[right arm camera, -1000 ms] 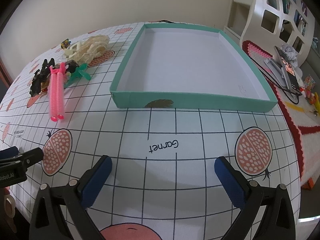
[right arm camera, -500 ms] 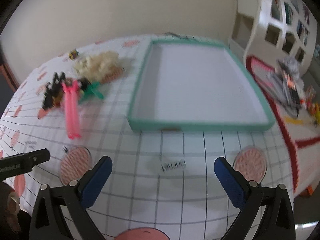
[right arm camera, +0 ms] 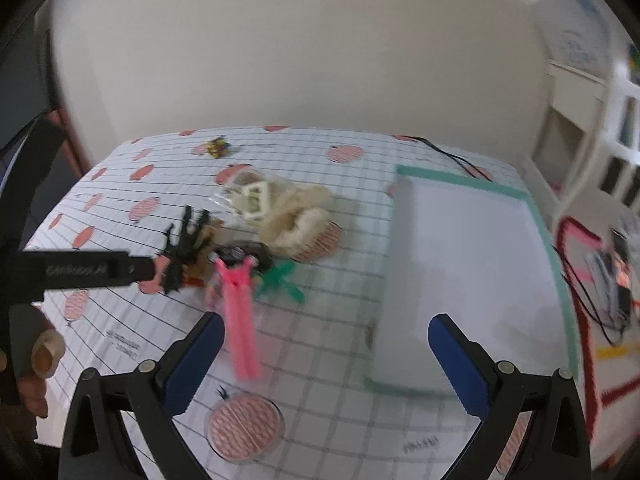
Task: Organize objects
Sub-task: 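Move both tools toward the pile of items beside the teal tray, then grasp the pink hair roller with the right tool while the left tool grasps the black toy figure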
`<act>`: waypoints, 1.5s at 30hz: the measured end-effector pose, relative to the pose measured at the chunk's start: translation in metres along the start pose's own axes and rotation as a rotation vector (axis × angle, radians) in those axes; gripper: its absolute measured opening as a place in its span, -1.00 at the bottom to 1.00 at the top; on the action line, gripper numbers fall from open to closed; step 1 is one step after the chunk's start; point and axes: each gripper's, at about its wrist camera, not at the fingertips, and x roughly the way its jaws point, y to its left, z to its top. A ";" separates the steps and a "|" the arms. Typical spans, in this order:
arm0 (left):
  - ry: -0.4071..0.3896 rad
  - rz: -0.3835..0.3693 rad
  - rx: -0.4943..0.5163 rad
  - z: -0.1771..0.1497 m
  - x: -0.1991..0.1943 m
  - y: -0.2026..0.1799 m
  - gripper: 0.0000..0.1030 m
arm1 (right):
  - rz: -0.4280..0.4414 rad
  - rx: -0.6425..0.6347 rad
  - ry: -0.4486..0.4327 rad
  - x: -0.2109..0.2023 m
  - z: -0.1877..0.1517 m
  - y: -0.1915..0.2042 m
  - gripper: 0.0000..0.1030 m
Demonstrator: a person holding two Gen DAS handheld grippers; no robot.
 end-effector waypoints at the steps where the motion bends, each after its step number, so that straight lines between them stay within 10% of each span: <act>1: 0.003 -0.002 -0.010 0.005 0.001 0.001 0.98 | 0.011 -0.007 0.006 0.005 0.003 0.002 1.00; 12: 0.055 -0.013 -0.011 0.034 0.032 0.000 0.75 | 0.114 -0.028 0.068 0.052 0.015 0.025 0.88; 45: 0.110 -0.048 0.092 0.020 0.064 -0.006 -0.19 | 0.252 -0.039 0.226 0.094 -0.005 0.037 -0.28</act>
